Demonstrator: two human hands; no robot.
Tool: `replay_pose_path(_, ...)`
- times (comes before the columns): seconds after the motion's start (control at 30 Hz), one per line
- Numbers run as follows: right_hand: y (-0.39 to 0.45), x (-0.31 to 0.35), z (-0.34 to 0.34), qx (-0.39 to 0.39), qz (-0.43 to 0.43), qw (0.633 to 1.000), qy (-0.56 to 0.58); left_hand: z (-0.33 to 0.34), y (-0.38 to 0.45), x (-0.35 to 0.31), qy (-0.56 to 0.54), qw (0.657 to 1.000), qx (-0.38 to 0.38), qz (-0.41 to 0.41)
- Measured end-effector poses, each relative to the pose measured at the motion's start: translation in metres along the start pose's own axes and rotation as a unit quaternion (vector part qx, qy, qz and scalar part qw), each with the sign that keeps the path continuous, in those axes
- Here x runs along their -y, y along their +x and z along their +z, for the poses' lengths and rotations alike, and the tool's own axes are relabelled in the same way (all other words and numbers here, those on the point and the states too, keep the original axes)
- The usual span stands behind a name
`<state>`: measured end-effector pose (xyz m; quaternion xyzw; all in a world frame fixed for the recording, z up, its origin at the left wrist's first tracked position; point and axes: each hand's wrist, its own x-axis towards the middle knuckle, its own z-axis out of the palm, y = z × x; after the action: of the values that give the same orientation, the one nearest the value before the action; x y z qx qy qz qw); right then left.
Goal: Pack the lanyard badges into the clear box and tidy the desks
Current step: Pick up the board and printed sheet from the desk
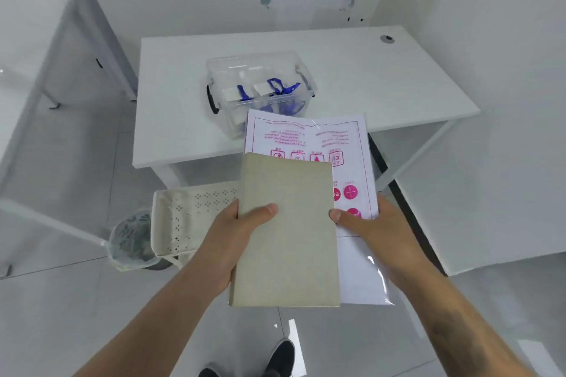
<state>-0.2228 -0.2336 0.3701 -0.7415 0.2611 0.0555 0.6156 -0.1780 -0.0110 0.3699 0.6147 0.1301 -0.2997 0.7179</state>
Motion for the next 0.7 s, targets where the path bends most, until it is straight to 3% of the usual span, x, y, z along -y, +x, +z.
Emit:
replay_pose_path(0.33, 0.007, -0.037, 0.11, -0.017, -0.055, 0.99, -0.13, -0.082, 0.0, 0.046, 0.006, 0.996, -0.087, 0.036)
replay_pose_path(0.7, 0.03, -0.104, 0.15, 0.04, -0.027, 0.989, -0.139, -0.119, 0.017, 0.115, -0.01, 0.989, -0.149, -0.014)
